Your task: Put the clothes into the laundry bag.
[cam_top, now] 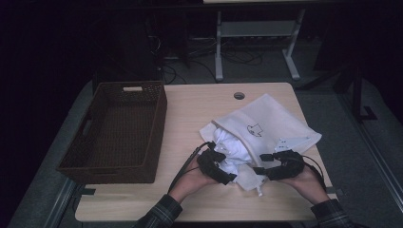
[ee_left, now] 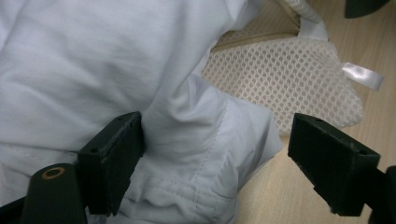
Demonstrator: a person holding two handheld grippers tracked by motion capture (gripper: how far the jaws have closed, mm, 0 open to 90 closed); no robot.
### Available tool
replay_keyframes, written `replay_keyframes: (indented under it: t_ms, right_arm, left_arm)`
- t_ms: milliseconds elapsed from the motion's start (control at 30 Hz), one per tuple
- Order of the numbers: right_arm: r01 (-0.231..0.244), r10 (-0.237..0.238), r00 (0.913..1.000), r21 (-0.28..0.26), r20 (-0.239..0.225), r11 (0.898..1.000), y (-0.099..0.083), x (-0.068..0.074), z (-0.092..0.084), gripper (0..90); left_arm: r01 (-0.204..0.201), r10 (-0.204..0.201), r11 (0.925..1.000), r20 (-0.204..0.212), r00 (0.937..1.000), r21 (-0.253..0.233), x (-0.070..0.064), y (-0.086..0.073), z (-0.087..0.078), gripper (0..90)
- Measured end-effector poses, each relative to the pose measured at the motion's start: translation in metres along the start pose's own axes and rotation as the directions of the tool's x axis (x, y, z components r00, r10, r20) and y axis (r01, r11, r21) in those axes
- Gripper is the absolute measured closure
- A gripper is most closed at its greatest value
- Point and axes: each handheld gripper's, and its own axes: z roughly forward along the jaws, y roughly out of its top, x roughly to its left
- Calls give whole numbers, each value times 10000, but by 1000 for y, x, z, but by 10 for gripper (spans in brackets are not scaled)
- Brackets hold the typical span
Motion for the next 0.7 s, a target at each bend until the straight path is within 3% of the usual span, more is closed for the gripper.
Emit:
replay_keyframes:
  t_ms: [67,167,433,533,700]
  right_arm:
    - [-43,43,10000,93,-31,9999,-4,1,0,388]
    - [-151,147,9998,192,167,9997,-10,1,1,435]
    - [-430,399,9959,378,809,9984,-15,-2,11,509]
    - [-415,367,9943,463,1003,9981,-16,-2,14,589]
    - [-294,233,9948,611,991,9977,-15,-1,17,781]
  left_arm:
    - [-124,126,9999,-224,9997,55,0,-1,1,244]
    - [10,-9,10000,-388,9992,34,1,-4,2,357]
    - [198,-191,9997,-476,9987,156,0,-5,4,529]
    - [203,-194,9996,-502,9986,177,2,-6,5,621]
    - [402,-401,9991,-85,9992,139,9,-7,5,777]
